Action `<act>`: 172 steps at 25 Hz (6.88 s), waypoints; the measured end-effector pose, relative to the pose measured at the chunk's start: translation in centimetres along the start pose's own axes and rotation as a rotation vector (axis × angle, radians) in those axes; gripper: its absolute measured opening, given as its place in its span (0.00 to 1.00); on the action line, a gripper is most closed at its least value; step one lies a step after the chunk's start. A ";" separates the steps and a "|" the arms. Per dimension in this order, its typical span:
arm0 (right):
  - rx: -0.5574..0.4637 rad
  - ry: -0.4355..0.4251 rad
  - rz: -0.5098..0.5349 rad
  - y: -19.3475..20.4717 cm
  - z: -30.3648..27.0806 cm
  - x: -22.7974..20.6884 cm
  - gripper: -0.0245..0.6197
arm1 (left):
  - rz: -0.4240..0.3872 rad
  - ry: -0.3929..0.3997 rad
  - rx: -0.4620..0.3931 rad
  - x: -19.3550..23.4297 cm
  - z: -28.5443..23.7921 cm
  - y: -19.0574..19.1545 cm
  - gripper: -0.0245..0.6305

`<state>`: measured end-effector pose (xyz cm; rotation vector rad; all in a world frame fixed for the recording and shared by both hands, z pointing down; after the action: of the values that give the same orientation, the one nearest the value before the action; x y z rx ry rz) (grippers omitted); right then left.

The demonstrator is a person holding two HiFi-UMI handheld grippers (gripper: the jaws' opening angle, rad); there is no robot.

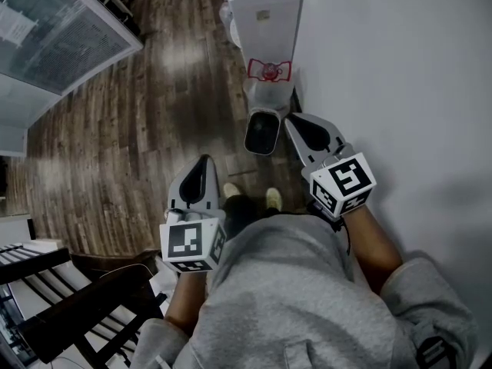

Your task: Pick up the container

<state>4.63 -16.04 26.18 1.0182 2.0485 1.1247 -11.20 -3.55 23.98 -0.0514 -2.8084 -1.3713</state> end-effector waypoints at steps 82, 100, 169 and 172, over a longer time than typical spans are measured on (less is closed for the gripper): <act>1.198 -0.223 0.324 50.5 -50.1 -20.3 0.27 | 0.092 0.183 0.679 16.6 -51.6 30.8 0.06; 1.302 -0.455 0.483 53.8 -52.3 -12.0 0.09 | 0.117 0.149 0.696 19.0 -50.4 30.8 0.06; 0.306 -0.591 -1.105 8.2 -3.4 1.1 0.08 | -0.026 0.221 0.215 1.2 -9.3 3.4 0.06; 0.293 -0.585 -1.110 8.4 -2.9 0.9 0.08 | -0.028 0.216 0.208 1.2 -9.0 3.6 0.06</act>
<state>4.80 -13.57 34.80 0.1451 1.8247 -0.0522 -12.23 -8.38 32.38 0.1312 -2.7585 -1.0123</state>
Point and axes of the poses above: the fingertips, and each gripper's own axes: z backward along the fingers, x to its left, y out of its underside, the point moved 4 cm from there along z, backward along the fingers, and after that the axes turned 15 degrees about x, right-handed, at the moved point
